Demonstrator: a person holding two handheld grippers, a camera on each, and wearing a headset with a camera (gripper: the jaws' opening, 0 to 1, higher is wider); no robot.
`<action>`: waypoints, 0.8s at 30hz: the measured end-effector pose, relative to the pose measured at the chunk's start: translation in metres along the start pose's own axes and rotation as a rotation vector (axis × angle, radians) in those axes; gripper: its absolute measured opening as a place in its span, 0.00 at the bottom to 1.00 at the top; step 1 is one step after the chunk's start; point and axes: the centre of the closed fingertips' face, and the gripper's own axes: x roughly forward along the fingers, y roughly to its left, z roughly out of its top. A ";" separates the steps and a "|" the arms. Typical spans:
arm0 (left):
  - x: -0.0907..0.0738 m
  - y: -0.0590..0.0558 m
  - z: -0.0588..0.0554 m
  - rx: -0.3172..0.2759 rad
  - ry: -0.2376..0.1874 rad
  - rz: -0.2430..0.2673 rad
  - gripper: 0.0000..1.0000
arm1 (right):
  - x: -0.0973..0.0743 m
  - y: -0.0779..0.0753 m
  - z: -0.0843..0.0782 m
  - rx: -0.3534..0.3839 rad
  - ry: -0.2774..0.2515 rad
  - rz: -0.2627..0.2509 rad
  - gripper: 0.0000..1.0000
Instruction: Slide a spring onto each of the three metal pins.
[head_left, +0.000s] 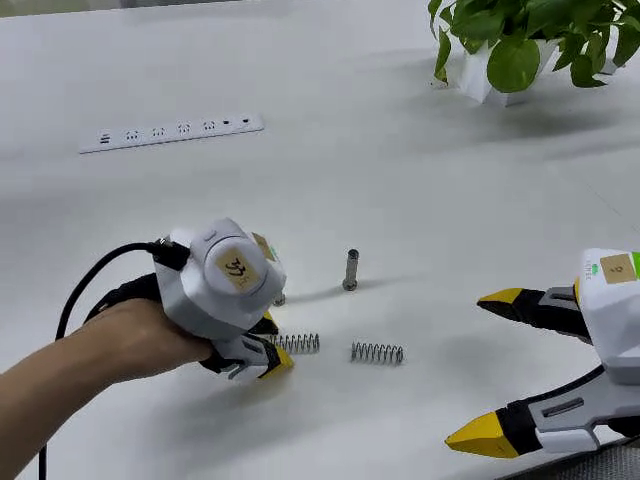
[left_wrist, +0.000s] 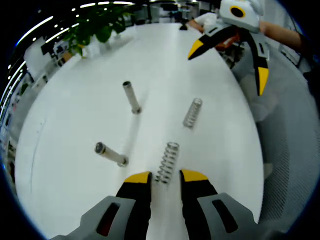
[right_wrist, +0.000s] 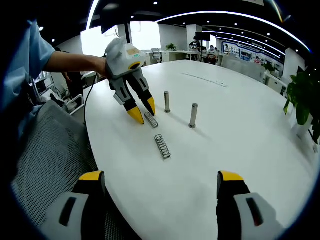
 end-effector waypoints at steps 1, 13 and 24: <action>0.000 0.001 0.000 0.004 0.004 0.003 0.22 | 0.000 0.000 0.000 0.001 0.000 0.000 0.94; -0.001 0.000 -0.003 0.011 -0.001 0.014 0.13 | 0.004 0.006 -0.002 0.028 -0.007 0.015 0.94; -0.003 0.000 -0.005 -0.032 -0.024 0.050 0.10 | 0.007 0.010 -0.006 0.037 0.001 0.022 0.94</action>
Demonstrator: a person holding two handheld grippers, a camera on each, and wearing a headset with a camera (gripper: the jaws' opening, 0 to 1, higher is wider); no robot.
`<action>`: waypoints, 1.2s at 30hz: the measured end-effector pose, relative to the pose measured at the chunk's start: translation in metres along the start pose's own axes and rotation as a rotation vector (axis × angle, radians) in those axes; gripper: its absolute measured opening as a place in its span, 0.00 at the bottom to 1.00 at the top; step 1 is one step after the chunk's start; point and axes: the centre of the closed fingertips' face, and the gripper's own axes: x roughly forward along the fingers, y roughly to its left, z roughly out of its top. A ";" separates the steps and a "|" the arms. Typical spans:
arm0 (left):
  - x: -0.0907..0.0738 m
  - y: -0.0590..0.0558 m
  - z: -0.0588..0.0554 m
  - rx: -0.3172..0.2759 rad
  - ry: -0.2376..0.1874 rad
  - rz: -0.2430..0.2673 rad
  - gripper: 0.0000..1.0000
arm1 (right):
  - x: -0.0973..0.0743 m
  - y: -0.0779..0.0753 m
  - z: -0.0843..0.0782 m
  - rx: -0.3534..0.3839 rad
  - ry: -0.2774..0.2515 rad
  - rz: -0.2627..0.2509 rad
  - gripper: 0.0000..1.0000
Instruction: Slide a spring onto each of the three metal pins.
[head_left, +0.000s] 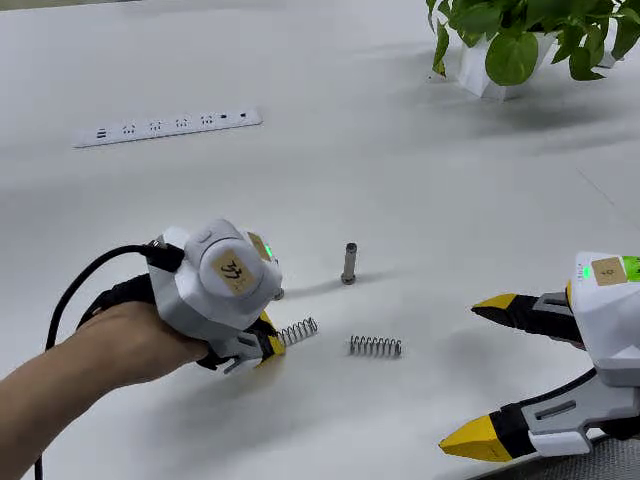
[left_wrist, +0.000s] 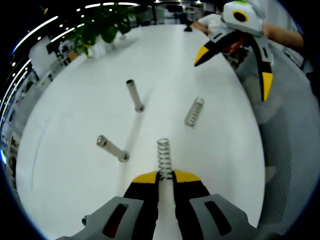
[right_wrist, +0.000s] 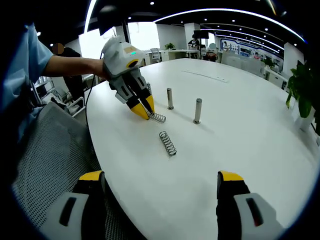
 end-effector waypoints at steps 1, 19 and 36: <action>0.000 0.000 0.000 -0.019 -0.007 0.006 0.10 | 0.000 0.001 0.000 0.000 0.000 0.000 0.94; -0.013 -0.014 -0.005 -0.236 -0.174 -0.004 0.10 | 0.002 0.006 0.014 0.004 -0.029 0.025 0.92; -0.041 -0.061 0.023 -0.191 -0.399 -0.139 0.10 | 0.022 0.029 0.057 -0.051 -0.063 0.162 0.80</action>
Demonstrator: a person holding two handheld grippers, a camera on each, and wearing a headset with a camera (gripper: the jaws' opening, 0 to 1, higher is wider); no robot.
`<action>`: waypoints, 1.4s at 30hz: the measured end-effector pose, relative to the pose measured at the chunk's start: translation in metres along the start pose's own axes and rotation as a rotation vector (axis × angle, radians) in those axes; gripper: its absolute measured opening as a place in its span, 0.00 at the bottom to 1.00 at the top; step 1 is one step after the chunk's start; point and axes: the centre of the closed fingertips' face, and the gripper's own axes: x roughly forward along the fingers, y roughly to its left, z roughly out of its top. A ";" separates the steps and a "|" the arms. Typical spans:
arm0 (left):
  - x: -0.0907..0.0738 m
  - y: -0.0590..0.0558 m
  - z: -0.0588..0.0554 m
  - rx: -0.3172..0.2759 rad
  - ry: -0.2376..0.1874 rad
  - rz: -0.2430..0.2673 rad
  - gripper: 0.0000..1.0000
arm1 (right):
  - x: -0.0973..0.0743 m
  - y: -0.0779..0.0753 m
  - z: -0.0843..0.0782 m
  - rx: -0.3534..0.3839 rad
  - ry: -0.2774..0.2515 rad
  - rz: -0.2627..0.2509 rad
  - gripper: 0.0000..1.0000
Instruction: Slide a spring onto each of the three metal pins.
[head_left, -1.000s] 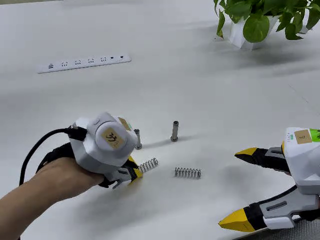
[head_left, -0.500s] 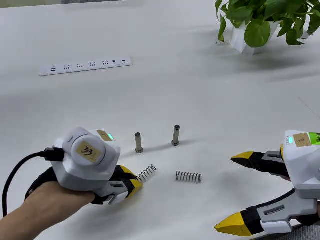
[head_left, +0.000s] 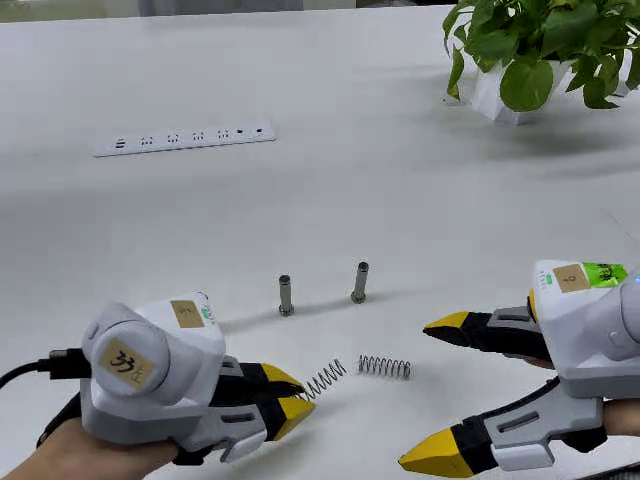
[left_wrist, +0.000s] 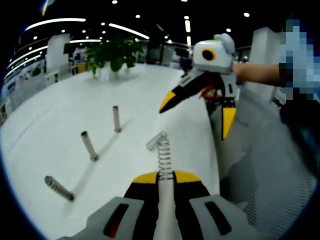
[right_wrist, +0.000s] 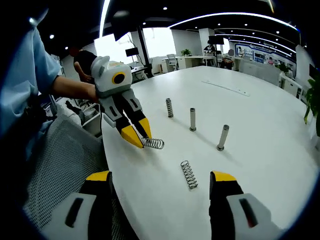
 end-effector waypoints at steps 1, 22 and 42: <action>0.000 -0.002 0.000 0.008 0.000 -0.003 0.10 | 0.001 0.001 0.004 -0.007 -0.003 0.016 0.77; 0.002 -0.033 0.010 0.112 -0.035 -0.136 0.10 | 0.005 0.035 0.016 0.004 0.074 0.279 0.29; 0.003 -0.041 0.012 0.157 -0.040 -0.180 0.10 | 0.010 0.040 0.010 -0.029 0.131 0.338 0.14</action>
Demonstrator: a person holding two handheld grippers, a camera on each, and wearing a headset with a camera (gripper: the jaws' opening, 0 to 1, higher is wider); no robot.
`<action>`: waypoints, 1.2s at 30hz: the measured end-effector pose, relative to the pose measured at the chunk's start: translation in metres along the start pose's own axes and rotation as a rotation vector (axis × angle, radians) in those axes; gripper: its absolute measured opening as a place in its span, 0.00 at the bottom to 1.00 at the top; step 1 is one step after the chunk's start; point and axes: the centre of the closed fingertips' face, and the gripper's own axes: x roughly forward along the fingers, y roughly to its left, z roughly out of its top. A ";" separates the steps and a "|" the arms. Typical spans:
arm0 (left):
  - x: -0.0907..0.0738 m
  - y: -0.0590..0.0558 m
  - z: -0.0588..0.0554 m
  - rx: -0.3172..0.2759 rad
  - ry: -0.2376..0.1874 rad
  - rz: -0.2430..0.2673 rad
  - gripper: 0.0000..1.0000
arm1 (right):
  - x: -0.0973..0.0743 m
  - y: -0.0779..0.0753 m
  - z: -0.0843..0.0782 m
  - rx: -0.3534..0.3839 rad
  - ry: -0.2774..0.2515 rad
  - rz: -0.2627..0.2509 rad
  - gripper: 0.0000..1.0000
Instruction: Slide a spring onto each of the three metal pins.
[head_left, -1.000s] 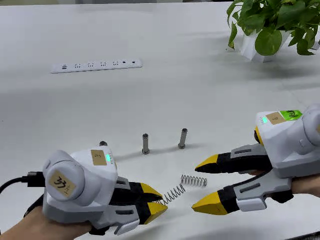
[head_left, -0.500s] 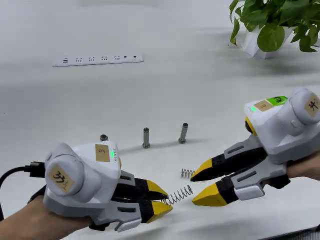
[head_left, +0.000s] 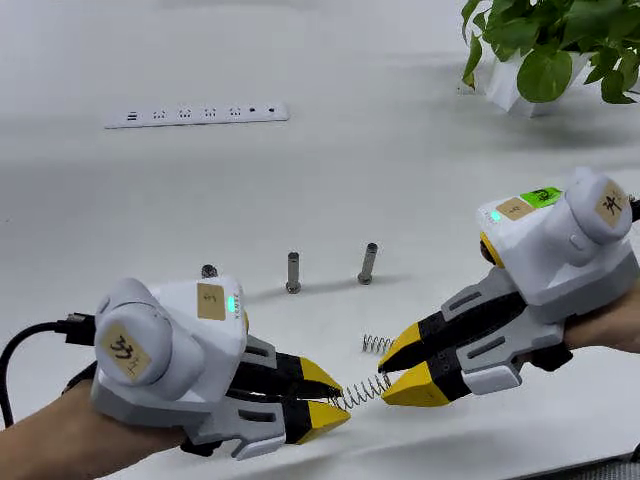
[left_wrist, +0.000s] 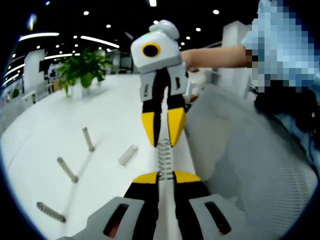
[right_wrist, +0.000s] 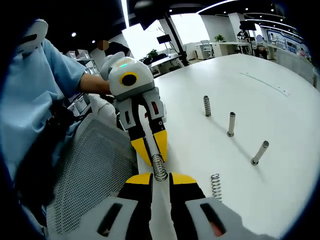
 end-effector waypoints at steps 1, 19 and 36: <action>0.000 0.000 0.000 -0.001 0.000 0.000 0.10 | 0.000 0.000 0.000 -0.003 0.001 -0.002 0.13; 0.009 -0.001 -0.002 -0.016 0.026 0.013 0.10 | -0.002 0.007 0.007 -0.150 0.092 -0.065 0.12; 0.021 0.005 0.000 -0.042 0.027 0.029 0.09 | -0.001 0.005 0.012 -0.329 0.228 -0.116 0.12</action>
